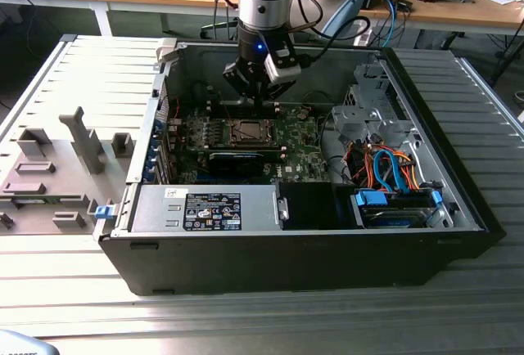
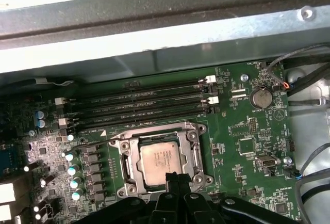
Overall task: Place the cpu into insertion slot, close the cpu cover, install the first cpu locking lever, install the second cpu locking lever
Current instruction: 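Install the first cpu locking lever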
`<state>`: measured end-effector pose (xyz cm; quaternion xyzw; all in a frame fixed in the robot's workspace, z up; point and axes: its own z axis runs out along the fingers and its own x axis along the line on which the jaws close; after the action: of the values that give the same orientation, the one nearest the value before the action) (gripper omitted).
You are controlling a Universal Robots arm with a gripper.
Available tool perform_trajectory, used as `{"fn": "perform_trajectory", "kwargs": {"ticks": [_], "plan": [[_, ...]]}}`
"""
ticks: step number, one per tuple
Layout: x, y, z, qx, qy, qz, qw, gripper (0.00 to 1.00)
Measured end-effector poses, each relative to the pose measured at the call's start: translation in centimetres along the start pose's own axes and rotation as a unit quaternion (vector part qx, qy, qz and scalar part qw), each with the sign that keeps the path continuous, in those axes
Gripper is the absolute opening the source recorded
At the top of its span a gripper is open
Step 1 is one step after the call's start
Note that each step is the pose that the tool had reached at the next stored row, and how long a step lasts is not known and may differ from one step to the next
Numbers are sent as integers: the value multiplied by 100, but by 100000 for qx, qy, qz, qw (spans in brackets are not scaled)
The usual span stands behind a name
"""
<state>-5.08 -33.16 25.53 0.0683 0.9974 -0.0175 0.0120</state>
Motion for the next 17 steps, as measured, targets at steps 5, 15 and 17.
{"fn": "perform_trajectory", "kwargs": {"ticks": [5,15,17], "plan": [[0,-2,0,-25,-30,-896,99996,11],[-1,-5,0,-68,-87,-2596,99966,11],[-1,-6,0,-81,-101,-3018,99954,11]]}}
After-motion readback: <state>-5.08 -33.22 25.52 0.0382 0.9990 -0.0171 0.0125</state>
